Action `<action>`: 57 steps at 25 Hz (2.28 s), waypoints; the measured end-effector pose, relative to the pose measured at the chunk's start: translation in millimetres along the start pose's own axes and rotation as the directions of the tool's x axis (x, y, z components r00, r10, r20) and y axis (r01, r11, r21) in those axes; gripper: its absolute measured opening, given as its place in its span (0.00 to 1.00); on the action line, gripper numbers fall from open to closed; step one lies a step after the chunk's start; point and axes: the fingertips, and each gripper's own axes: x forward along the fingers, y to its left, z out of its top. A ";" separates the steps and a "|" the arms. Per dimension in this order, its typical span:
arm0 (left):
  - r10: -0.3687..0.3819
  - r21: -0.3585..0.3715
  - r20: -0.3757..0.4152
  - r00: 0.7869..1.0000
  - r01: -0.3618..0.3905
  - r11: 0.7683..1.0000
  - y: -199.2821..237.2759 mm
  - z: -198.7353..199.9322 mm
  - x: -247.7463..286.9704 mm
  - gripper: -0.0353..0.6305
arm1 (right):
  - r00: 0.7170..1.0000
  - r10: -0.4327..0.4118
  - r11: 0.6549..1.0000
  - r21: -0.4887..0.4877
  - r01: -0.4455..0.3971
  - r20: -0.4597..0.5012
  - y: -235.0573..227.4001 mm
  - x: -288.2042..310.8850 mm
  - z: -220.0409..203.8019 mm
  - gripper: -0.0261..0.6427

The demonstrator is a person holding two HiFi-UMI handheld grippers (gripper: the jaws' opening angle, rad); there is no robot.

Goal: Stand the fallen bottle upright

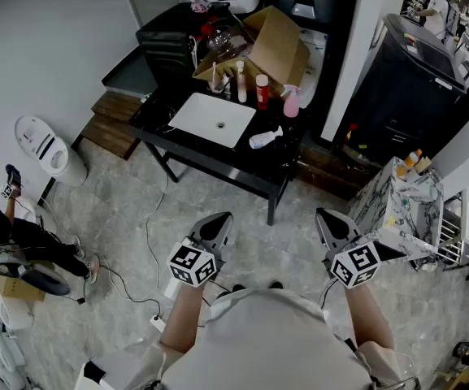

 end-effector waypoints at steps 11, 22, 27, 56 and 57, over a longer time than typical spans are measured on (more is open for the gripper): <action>0.001 0.005 -0.014 1.000 -0.001 1.000 -1.2 3.6 1.4 0.06 | 1.000 0.014 1.000 -0.002 -0.013 0.000 2.1 1.2 5.7 0.08; 0.022 0.025 -0.008 1.000 -0.022 0.999 -11.8 0.8 14.5 0.07 | 0.999 0.041 0.998 0.038 -0.041 0.007 -11.4 -3.4 -2.1 0.08; 0.020 -0.012 0.003 1.000 -0.020 1.000 -19.8 -1.2 28.0 0.16 | 0.999 0.045 0.998 0.052 -0.044 -0.020 -29.9 -6.2 -11.7 0.08; 0.111 -0.040 -0.027 0.993 -0.112 0.993 -30.5 -24.4 70.2 0.47 | 0.992 0.123 0.990 0.078 -0.121 -0.025 -86.4 -2.0 -32.9 0.08; 0.115 -0.039 -0.034 0.993 -0.116 0.992 -27.9 -25.5 70.5 0.47 | 0.992 0.123 0.989 0.082 -0.121 -0.027 -86.8 0.8 -33.6 0.08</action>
